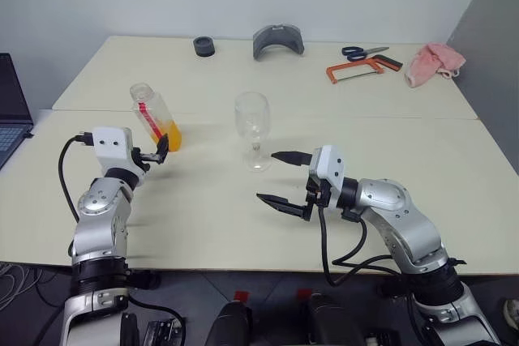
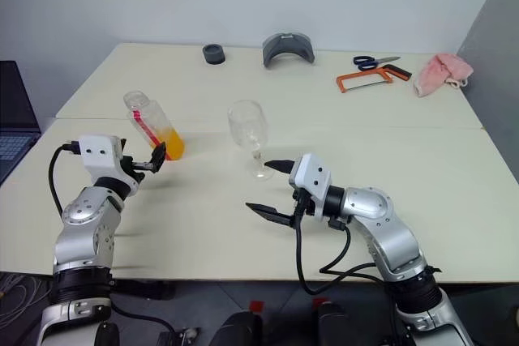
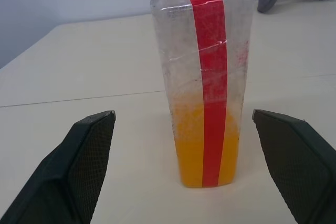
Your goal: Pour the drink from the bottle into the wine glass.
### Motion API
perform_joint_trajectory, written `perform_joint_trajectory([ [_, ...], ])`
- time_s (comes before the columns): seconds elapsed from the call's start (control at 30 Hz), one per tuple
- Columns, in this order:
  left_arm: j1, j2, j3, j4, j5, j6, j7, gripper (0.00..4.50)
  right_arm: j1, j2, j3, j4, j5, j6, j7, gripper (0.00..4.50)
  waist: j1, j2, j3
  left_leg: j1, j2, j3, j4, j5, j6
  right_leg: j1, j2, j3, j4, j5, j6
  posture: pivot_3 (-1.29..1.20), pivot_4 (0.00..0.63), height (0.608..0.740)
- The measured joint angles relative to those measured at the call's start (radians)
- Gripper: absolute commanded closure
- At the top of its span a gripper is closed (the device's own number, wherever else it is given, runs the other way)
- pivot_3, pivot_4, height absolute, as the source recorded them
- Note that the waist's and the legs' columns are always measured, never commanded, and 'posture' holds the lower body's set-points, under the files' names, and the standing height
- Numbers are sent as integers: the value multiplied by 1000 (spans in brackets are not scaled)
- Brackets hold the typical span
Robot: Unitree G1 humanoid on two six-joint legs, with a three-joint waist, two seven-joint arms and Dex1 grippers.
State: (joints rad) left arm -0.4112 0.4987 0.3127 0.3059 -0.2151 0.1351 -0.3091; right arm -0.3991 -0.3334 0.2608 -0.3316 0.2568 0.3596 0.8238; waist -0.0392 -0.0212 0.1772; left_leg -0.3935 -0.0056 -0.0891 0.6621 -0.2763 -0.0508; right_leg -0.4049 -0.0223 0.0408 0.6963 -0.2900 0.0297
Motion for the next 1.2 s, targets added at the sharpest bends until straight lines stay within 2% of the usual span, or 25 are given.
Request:
perform_joint_trajectory([
  [0.37,-175,26,-13,214,11,-70,-52,0,-11,7,16,1,-2,-2,-7,15,1,0,0,0,-1,0,0,0,0,0,0,0,0,0,0,0,150,740],
  [0.47,-201,28,-18,256,11,-85,-75,586,-14,7,17,1,-2,-2,-13,0,1,0,0,0,-1,0,0,0,0,0,0,0,0,0,0,0,150,740],
  [0.67,-215,28,-32,305,12,-102,-104,2402,-15,7,17,1,-11,-12,-26,0,1,0,0,-1,-1,0,0,0,0,0,0,0,0,0,0,0,150,740],
  [0.73,-223,28,-37,310,16,-102,-107,2747,-18,10,17,1,-17,-23,-37,0,0,0,0,-1,-1,0,0,0,0,0,0,0,0,0,0,0,150,740],
  [0.93,-206,25,-68,250,19,-92,-126,2814,-26,7,15,-1,-22,-32,-44,0,2,0,0,-1,0,-1,1,0,0,-1,0,-1,0,0,0,0,150,740],
  [1.1,-190,28,-168,72,56,-76,-191,2819,-32,-2,-54,-43,28,10,-70,0,7,-1,0,-4,0,-3,2,1,-3,-1,-1,-2,0,0,0,0,150,740],
  [1.2,-216,51,-225,34,108,-97,-215,2819,-51,-8,-97,-48,53,40,-93,0,7,0,0,-3,-1,-3,1,0,0,-1,0,-1,0,0,0,0,150,740],
])
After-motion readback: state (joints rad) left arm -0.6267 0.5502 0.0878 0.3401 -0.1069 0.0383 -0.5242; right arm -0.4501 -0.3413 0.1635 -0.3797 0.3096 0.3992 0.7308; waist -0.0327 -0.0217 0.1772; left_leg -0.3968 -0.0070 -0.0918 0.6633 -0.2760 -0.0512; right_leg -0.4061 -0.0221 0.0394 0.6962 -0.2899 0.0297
